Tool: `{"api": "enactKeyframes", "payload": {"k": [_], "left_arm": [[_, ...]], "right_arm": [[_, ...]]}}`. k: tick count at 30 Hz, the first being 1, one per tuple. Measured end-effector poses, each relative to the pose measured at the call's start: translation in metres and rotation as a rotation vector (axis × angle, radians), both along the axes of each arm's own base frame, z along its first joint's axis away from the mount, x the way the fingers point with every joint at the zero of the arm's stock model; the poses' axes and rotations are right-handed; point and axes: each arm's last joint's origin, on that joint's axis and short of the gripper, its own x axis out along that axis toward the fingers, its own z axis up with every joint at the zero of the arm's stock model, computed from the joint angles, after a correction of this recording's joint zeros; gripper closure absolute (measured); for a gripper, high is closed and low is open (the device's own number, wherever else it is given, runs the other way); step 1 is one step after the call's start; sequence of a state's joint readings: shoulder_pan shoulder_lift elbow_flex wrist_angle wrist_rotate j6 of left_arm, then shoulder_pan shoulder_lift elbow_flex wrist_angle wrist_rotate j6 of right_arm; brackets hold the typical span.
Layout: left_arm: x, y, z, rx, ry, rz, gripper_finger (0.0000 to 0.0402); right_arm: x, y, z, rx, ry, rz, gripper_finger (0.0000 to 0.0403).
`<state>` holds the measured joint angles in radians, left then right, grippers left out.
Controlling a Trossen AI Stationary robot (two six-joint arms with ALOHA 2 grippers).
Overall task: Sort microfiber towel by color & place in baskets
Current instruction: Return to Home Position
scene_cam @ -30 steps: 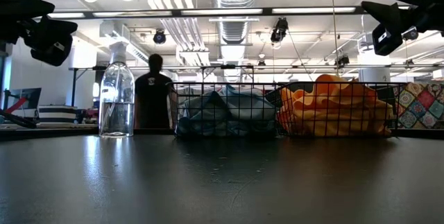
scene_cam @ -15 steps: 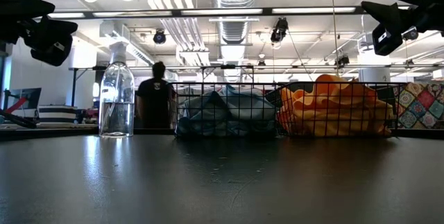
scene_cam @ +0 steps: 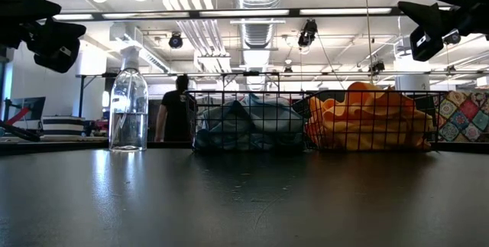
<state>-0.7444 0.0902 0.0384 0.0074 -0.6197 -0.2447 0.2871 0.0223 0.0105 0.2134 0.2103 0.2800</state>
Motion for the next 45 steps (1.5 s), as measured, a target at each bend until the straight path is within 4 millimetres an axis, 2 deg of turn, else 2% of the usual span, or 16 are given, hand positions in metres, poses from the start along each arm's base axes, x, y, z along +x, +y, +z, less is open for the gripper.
{"api": "enactKeyframes", "payload": {"k": [10,21,34,45], "left_arm": [[0.0,0.0,0.0,0.0,0.0,0.0,0.0237],[0.0,0.0,0.0,0.0,0.0,0.0,0.0237],[0.0,0.0,0.0,0.0,0.0,-0.001,0.0237],[0.0,0.0,0.0,0.0,0.0,-0.001,0.0237]], "right_arm": [[0.0,0.0,0.0,0.0,0.0,0.0,0.0268],[0.0,0.0,0.0,0.0,0.0,0.0,0.028],[0.0,0.0,-0.0001,0.0,0.0,0.0,0.0268],[0.0,0.0,0.0,0.0,0.0,0.0,0.0278]]}}
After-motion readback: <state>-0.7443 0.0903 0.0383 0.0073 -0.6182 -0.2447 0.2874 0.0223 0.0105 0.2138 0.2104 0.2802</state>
